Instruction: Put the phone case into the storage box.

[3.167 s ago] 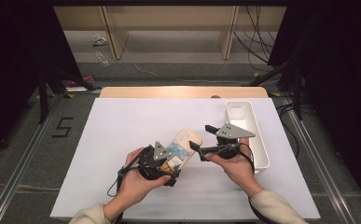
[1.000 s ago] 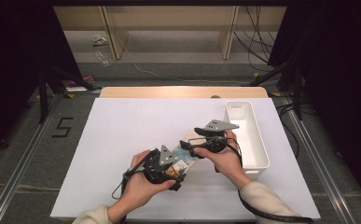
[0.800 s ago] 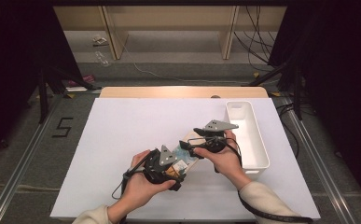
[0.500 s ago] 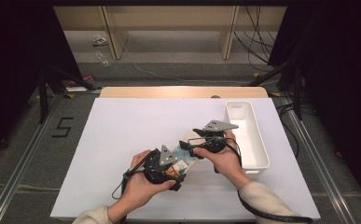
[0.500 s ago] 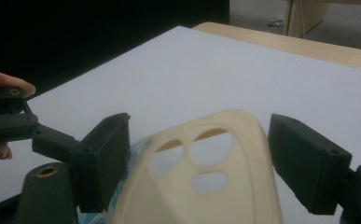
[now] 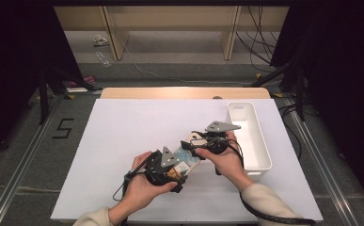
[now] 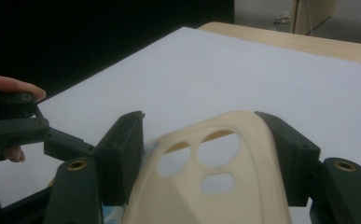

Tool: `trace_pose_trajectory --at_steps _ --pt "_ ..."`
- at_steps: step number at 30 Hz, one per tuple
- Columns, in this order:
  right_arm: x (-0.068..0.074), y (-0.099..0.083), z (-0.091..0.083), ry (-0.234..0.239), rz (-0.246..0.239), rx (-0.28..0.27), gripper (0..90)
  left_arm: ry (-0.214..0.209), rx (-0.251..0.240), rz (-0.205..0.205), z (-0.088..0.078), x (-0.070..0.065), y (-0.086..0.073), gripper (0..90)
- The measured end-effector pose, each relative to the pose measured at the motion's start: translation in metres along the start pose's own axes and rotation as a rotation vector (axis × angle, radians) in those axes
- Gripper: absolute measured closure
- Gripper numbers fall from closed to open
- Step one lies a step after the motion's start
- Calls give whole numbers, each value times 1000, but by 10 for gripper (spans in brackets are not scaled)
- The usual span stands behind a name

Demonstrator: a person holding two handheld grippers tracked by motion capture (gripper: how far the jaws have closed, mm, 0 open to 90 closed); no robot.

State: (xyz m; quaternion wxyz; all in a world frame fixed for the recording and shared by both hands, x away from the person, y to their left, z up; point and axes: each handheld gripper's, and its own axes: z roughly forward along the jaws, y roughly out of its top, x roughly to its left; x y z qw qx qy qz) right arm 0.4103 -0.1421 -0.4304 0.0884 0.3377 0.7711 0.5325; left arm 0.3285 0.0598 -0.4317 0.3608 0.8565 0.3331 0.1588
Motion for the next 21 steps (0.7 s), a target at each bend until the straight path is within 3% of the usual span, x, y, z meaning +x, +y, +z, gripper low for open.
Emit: trace_pose_trajectory --at_steps 12,21 --pt "-2 5 -7 26 39 -30 546 -10 20 5 3 0 -1 120" --pt "1 18 -19 160 81 -66 757 -20 35 38 9 -1 -2 116"
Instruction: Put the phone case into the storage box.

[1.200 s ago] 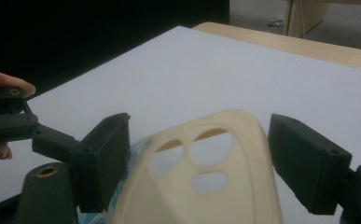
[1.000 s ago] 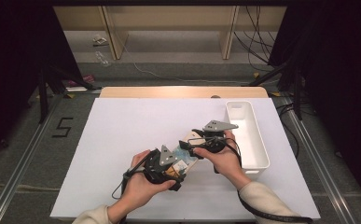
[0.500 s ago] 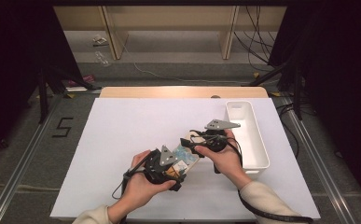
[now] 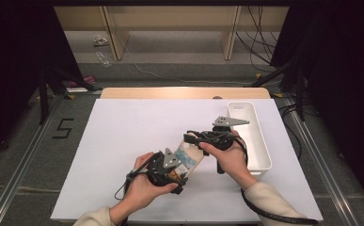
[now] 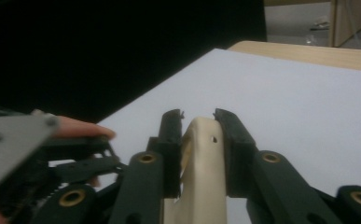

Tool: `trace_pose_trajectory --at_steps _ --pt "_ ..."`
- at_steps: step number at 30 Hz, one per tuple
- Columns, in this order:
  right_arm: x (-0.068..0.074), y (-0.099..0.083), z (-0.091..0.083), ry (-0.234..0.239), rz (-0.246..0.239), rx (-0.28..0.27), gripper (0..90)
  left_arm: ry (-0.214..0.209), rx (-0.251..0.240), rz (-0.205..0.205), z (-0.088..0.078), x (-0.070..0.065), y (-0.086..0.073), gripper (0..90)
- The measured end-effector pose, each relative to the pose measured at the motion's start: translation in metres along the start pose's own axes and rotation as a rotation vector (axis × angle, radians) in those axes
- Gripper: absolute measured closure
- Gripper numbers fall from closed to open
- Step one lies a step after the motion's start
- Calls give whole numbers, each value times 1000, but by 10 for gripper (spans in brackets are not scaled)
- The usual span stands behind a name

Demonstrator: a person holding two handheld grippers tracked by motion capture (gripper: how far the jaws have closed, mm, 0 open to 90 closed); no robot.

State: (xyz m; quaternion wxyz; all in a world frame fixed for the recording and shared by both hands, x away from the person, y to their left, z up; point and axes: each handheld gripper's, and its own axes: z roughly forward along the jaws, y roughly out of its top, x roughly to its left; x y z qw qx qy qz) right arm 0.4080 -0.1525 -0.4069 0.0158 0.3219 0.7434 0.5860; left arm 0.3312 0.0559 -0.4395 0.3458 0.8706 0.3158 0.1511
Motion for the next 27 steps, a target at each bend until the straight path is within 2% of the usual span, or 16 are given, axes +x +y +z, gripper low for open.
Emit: trace_pose_trajectory --at_steps 3,5,9,11,12,14,16,20,23,27 --pt "8 5 -2 34 -12 2 791 -9 -17 2 2 -1 1 112" --pt "14 10 -4 37 -35 4 795 -7 -45 -2 2 -1 2 106" --pt "21 19 -12 49 -48 -23 796 -21 -101 -8 -3 2 4 96" --pt "23 24 -16 48 -61 -33 797 -25 -118 0 -6 4 3 100" --pt "23 26 -18 47 -67 -37 797 -31 -132 -8 -7 6 3 115" --pt "22 29 -23 16 -98 -46 797 -58 -153 -30 -9 9 2 120" --pt "20 31 -27 26 -89 -49 797 -48 -155 -32 -10 12 2 119" --pt "19 33 -30 3 -132 -39 796 -36 -160 -49 -11 17 1 143" --pt "18 35 -31 19 -150 -24 796 -50 -173 -64 -13 21 1 154" --pt "19 38 -33 36 -210 11 796 -70 -184 -71 -14 27 1 169"
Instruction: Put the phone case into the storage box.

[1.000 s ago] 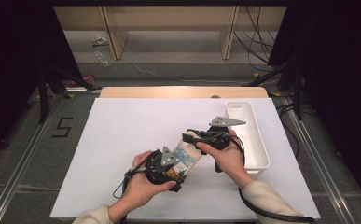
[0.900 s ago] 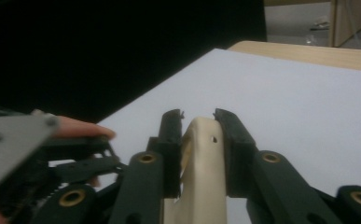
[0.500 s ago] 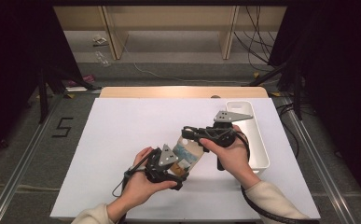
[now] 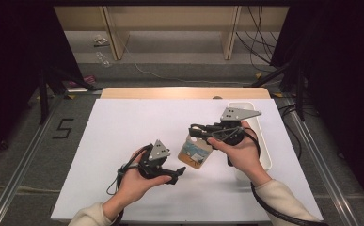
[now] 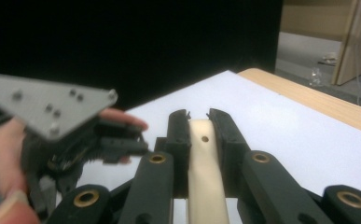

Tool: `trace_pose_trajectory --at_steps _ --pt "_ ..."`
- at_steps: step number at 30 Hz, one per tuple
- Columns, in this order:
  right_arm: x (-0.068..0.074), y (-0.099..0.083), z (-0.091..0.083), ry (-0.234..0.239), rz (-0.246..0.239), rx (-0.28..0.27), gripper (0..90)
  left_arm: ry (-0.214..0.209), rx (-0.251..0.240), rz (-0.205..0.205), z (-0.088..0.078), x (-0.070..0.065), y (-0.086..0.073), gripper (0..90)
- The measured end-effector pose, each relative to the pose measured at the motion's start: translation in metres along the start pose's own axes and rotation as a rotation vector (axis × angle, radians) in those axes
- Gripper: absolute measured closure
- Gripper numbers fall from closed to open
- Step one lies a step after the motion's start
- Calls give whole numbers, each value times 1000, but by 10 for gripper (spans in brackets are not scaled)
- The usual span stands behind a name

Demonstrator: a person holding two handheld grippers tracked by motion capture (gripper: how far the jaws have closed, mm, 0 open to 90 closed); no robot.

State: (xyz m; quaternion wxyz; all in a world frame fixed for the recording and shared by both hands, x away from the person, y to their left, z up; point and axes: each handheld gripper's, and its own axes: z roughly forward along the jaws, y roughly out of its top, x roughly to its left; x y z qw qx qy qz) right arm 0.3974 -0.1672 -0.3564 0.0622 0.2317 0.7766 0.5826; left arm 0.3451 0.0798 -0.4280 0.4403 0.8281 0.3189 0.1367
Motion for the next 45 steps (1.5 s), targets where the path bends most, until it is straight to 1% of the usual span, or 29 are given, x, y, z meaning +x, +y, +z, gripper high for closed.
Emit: trace_pose_trajectory --at_steps 4,7,9,12,19,24,29,37,40,42,45 --pt "-1 2 -1 31 -44 33 795 -13 -3 5 -1 4 1 187" --pt "-1 3 -3 43 -68 50 795 -25 2 9 0 5 0 187" --pt "-1 4 -4 54 -76 53 795 -33 0 22 0 6 0 189" --pt "-1 5 -5 62 -83 62 795 -46 -8 24 1 6 0 209" --pt "1 6 -4 90 -114 89 795 -78 3 47 1 5 1 210" --pt "3 6 -2 111 -127 102 795 -99 3 60 3 2 2 219" --pt "4 6 -2 118 -142 114 795 -108 1 73 3 1 4 224" --pt "7 8 -2 136 -159 120 795 -135 7 111 6 -1 7 248" --pt "7 9 -2 138 -163 119 795 -147 7 119 10 -2 8 256" --pt "8 9 -2 140 -165 121 795 -166 -2 131 13 -2 9 273" --pt "8 8 -1 144 -165 124 795 -172 10 146 17 -2 9 278"
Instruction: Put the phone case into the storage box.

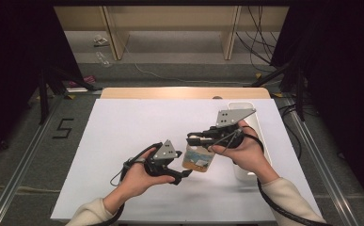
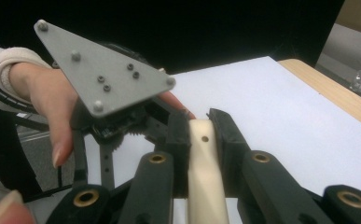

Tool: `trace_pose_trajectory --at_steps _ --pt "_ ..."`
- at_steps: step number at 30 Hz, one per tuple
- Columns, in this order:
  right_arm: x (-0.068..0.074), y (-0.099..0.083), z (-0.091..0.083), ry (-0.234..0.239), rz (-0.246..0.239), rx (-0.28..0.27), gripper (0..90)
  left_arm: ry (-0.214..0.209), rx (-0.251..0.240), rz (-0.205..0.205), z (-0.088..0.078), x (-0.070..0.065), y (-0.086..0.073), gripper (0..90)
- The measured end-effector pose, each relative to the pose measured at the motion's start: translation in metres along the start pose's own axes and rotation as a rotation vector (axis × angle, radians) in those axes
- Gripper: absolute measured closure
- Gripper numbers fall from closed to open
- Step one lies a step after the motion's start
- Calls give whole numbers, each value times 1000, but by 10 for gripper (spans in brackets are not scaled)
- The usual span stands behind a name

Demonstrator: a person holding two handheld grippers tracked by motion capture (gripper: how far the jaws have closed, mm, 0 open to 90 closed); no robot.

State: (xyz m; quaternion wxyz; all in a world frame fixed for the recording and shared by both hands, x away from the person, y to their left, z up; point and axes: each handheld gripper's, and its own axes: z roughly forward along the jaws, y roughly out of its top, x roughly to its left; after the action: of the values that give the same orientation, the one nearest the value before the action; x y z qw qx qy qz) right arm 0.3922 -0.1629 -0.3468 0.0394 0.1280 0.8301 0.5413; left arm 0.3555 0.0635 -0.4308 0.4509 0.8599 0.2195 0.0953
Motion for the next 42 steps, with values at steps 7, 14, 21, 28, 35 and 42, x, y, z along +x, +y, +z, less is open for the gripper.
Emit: trace_pose_trajectory --at_steps 7,14,21,28,35,42 --pt "1 -1 3 13 0 6 795 -18 23 29 9 2 -1 320" --pt "2 0 3 20 -1 3 795 -41 26 61 13 4 -1 405" --pt "2 0 3 24 3 -4 795 -48 11 88 11 3 -2 578" --pt "1 0 2 47 20 -27 795 -39 -6 74 6 6 -3 746" --pt "1 -1 3 58 19 -39 791 -29 -5 50 4 6 -3 794" --pt "1 -2 4 51 15 -51 776 -23 0 53 3 7 -3 795"
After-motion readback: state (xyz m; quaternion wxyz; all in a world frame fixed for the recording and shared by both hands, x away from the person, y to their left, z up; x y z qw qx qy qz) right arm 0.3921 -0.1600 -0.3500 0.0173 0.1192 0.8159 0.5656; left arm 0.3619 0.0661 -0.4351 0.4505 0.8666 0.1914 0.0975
